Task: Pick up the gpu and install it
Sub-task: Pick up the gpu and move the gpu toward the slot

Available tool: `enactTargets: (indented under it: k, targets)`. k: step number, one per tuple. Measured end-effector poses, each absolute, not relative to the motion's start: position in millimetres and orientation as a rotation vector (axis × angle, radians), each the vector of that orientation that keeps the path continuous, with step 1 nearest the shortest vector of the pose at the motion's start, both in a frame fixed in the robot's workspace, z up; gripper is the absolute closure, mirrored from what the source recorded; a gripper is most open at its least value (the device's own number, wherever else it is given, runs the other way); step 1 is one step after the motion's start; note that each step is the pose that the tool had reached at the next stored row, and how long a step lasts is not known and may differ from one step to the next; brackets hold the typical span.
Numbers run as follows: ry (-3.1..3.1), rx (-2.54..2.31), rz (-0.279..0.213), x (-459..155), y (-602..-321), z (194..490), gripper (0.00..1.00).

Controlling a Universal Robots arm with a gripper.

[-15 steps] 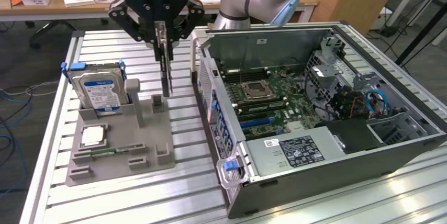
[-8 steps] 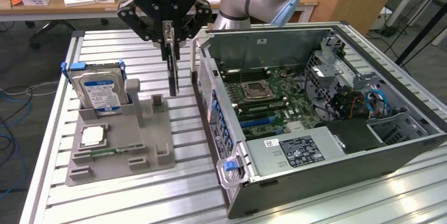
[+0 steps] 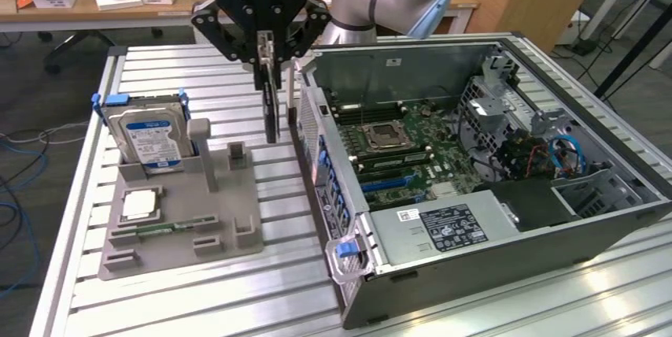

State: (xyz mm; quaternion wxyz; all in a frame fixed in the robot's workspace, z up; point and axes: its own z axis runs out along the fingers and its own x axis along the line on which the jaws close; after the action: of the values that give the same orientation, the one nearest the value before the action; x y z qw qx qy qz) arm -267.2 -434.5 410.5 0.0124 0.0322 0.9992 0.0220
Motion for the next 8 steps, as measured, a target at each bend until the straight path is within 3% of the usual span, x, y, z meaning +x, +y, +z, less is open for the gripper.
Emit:
enactTargets:
  k: [8]
  targets:
    - [3.114, 0.101, 0.068, -253, -434, 411, 0.74]
